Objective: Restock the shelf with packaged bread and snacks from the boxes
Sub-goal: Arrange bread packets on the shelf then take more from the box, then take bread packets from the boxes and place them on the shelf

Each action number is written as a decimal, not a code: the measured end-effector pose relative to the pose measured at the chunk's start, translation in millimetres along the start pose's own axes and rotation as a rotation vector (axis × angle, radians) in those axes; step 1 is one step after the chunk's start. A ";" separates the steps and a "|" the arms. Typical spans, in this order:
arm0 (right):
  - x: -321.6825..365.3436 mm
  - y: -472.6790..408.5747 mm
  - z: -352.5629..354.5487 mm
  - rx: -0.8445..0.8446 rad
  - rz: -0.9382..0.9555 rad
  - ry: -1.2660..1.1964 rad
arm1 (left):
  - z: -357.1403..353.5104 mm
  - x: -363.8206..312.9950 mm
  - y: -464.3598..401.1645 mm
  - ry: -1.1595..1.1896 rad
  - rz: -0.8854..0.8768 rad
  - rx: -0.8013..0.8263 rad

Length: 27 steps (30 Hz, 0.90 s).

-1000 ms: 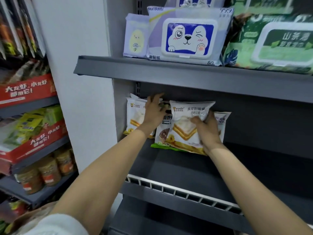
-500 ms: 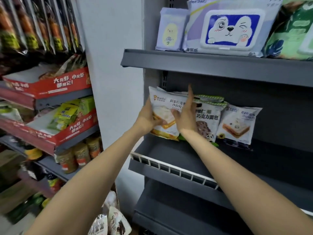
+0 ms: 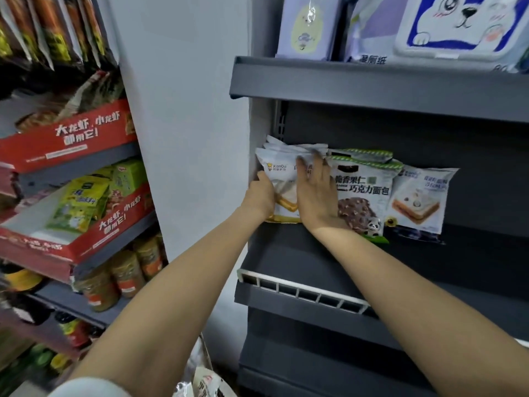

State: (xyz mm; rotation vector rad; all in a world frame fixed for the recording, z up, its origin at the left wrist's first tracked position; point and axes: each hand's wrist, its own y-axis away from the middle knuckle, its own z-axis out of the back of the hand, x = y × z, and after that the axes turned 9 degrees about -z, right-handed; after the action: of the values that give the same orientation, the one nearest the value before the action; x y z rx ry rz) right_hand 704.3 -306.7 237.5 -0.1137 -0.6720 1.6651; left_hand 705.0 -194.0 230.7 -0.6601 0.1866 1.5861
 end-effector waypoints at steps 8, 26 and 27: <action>-8.4 4.6 14.1 0.184 0.123 0.010 | 23.4 -6.2 29.2 0.087 0.003 -0.044; 164.4 287.0 15.9 0.689 0.767 -0.513 | 101.6 140.1 392.1 -0.471 0.551 -0.306; 177.0 309.2 6.4 0.748 0.807 -0.495 | 105.1 155.3 418.7 -0.461 0.624 -0.296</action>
State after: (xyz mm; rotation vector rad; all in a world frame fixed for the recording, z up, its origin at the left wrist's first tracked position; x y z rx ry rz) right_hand 392.6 -161.4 144.4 0.6639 -0.3159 2.6667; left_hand 275.9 -68.8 127.1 -0.4588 -0.2133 2.3527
